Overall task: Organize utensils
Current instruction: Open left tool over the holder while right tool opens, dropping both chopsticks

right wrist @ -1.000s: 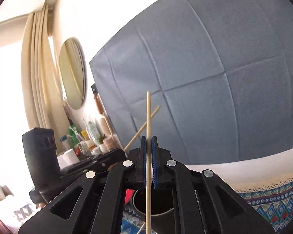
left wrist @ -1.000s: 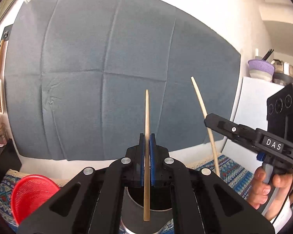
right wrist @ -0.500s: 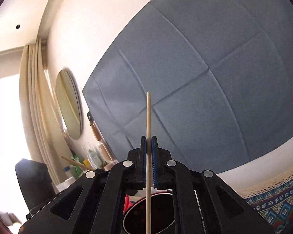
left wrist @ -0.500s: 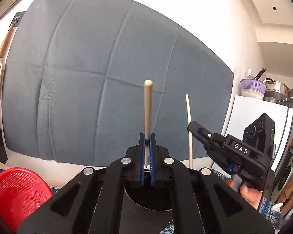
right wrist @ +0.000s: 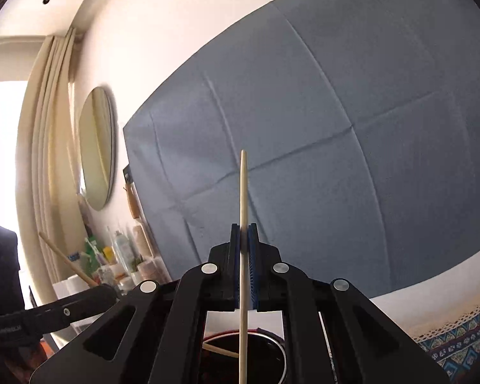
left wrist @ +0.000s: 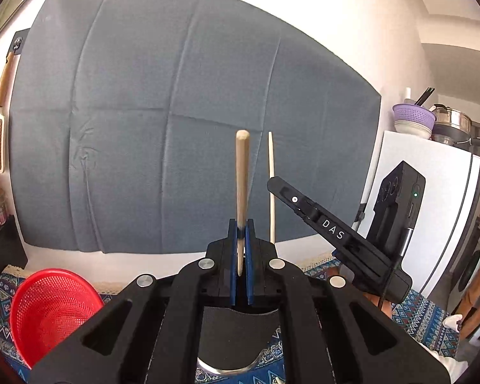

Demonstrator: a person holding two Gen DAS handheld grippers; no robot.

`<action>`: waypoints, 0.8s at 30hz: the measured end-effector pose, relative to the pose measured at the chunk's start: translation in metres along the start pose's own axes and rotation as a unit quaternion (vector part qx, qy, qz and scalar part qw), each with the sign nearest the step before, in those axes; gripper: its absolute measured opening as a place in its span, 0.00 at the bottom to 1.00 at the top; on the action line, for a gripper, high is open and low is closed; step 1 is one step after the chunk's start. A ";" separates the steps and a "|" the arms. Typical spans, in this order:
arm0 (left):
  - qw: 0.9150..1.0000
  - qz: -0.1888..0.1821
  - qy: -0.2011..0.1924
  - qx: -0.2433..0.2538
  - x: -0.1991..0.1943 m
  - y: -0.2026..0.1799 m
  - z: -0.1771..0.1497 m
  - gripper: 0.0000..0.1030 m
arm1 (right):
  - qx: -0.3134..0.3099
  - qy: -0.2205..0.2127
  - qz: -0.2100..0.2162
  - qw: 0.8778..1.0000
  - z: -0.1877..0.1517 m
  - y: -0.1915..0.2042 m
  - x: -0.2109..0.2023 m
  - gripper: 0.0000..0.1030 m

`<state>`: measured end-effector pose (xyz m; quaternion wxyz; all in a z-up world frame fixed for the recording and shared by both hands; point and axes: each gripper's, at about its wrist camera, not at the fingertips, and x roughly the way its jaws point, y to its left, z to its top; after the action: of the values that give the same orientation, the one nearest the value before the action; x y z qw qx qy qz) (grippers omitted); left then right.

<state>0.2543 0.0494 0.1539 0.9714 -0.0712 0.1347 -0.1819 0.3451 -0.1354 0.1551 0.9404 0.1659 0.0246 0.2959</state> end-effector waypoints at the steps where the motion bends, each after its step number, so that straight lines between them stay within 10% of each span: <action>1: 1.000 0.006 0.010 0.005 0.003 -0.001 -0.003 0.05 | -0.004 0.005 -0.004 1.000 -0.005 0.001 0.001 0.07; 12: 0.998 0.031 0.048 -0.015 0.002 0.001 -0.018 0.08 | 0.005 0.035 -0.038 0.999 -0.005 0.004 -0.024 0.11; 14: 0.998 0.036 0.047 -0.020 -0.005 0.001 -0.017 0.11 | 0.009 0.037 -0.048 0.998 0.000 0.005 -0.030 0.28; 24: 0.998 0.049 0.032 -0.020 -0.047 -0.012 -0.010 0.50 | 0.007 0.038 -0.059 0.998 0.020 0.026 -0.068 0.50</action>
<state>0.2055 0.0549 0.1577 0.9727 -0.0780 0.1724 -0.1341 0.2772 -0.1594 0.1789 0.9533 0.1597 0.0724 0.2459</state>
